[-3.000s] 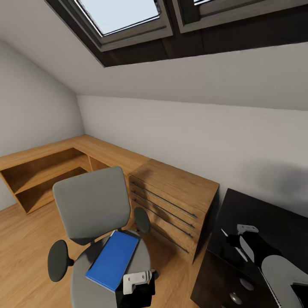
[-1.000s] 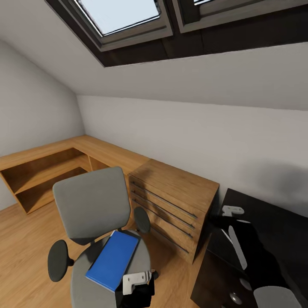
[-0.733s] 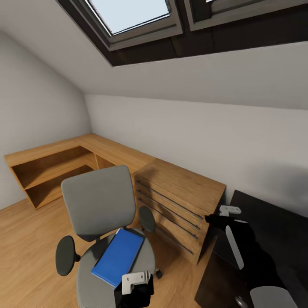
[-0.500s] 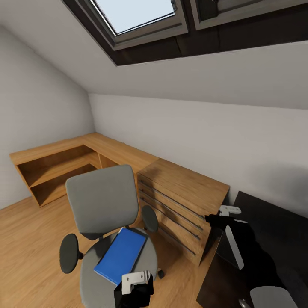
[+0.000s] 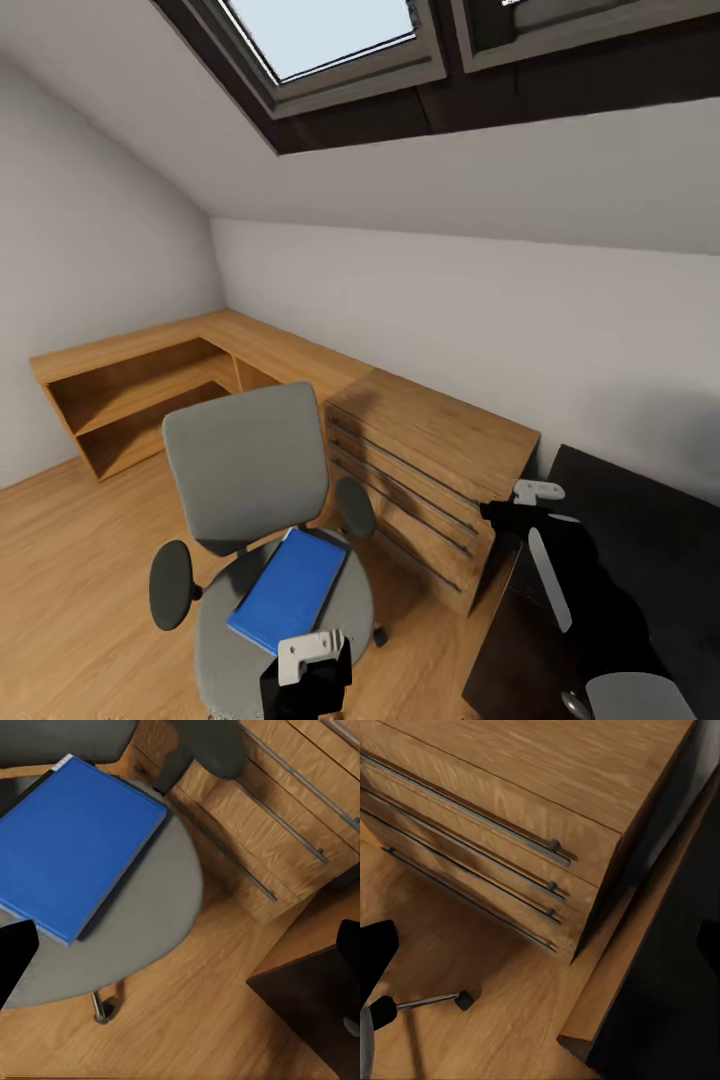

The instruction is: In the bedroom, organize the workspace by keeping the computer under the desk, ensuring the monitor is on the desk, placing the keyboard on the desk next to the monitor, placing the mouse on the desk next to the keyboard, moving the folder from the swivel chair onto the desk next to the mouse, stacking the notebook on top of the folder with the pen on top of the notebook, and positioning the swivel chair next to the desk.

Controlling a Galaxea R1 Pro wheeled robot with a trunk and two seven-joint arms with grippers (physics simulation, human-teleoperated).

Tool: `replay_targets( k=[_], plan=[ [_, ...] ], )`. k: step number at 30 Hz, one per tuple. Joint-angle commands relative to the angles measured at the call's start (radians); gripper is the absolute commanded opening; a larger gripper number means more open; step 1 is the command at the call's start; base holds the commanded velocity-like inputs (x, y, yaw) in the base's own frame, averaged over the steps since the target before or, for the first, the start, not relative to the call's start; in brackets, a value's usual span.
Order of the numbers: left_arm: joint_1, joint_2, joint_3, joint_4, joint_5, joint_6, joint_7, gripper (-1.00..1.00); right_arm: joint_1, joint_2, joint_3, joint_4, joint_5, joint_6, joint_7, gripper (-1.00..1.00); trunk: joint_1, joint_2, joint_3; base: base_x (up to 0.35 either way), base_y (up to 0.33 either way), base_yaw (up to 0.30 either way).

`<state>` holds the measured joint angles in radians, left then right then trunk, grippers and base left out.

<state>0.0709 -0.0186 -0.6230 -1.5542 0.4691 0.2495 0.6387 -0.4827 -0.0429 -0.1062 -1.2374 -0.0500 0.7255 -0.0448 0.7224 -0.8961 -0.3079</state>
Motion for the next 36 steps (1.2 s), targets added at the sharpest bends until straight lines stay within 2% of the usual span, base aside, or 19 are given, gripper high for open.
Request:
replay_targets(
  k=[1, 10, 23, 26, 31, 36],
  plan=[
    [0.000, 0.000, 0.008, -0.001, 0.006, 0.004, 0.006, 1.00, 0.000, 0.000, 0.000, -0.003, -0.003, 0.001, -0.006, 1.00, 0.000, -0.001, -0.001, -0.234, 0.236, 0.249],
    [0.000, 0.000, 0.041, 0.010, 0.006, 0.004, 0.004, 1.00, 0.000, 0.001, 0.000, -0.009, -0.004, -0.003, -0.006, 1.00, 0.000, -0.001, 0.003, -0.069, 0.149, 0.257],
    [0.000, 0.000, 0.053, 0.011, 0.007, 0.004, 0.005, 1.00, 0.004, 0.001, 0.003, -0.011, -0.005, -0.004, -0.006, 1.00, 0.000, -0.001, 0.005, -0.002, 0.007, 0.270],
    [0.000, 0.001, 0.068, 0.012, 0.008, 0.004, 0.005, 1.00, 0.004, 0.001, 0.003, -0.011, -0.005, -0.005, -0.007, 1.00, 0.000, -0.001, 0.005, 0.000, 0.000, 0.277],
    [0.000, 0.000, 0.149, 0.012, 0.021, 0.007, 0.003, 1.00, 0.004, 0.001, 0.003, -0.011, -0.005, -0.005, -0.006, 1.00, 0.000, -0.001, 0.005, 0.000, 0.000, 0.278],
    [0.000, 0.000, 0.165, 0.013, 0.054, 0.007, 0.002, 1.00, 0.005, 0.001, 0.003, -0.011, -0.005, -0.005, -0.006, 1.00, 0.000, -0.001, 0.005, 0.000, 0.000, 0.278]
  ],
)
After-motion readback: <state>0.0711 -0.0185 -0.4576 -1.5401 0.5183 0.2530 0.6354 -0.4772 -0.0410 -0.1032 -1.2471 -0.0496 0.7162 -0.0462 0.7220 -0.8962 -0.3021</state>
